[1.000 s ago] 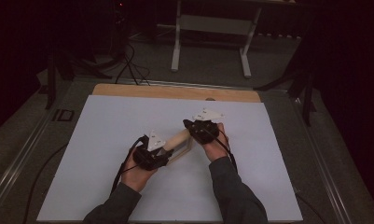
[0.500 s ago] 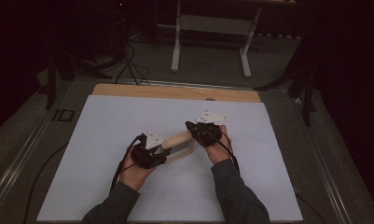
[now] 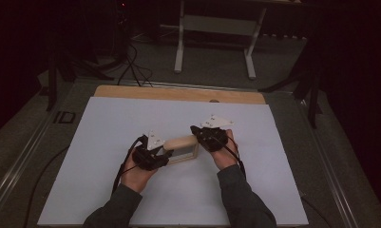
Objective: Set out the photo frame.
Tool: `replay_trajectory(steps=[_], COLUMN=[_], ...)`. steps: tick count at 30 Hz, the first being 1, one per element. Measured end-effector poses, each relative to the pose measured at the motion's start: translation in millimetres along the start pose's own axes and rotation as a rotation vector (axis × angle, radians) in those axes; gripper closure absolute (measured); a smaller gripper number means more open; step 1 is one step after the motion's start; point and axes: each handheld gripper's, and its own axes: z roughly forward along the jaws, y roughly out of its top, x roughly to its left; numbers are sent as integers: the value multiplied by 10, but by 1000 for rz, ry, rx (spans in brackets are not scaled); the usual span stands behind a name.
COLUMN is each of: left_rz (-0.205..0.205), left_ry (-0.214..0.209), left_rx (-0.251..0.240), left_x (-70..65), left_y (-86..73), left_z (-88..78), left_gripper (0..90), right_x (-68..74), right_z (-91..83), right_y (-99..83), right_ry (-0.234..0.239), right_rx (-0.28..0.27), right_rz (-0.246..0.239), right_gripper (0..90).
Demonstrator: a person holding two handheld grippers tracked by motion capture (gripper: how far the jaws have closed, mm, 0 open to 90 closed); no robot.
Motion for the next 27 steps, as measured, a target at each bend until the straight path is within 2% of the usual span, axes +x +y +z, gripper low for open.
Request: replay_trajectory(steps=[6, 13, 19, 22, 27], left_rz=[-1, -2, 1, -1, -2], left_ry=[-1, -6, -10, -9, -10], left_rx=[-1, -4, -2, -2, -2], left_x=[-5, -13, -22, -22, -20], left_y=[0, -1, -1, -3, -5], left_z=[0, -2, -1, 3, 1], left_gripper=[544, 530, 513, 506, 507], right_x=[6, 13, -23, -59, -84], right_z=[-16, -70, -171, -229, -303], right_y=[1, -1, -64, -100, -143], right_ry=[1, 14, 36, 32, 57], right_rx=[5, -13, -45, -50, -51], right_rz=[-7, -19, 0, 10, 8], right_gripper=[885, 793, 722, 678, 581])
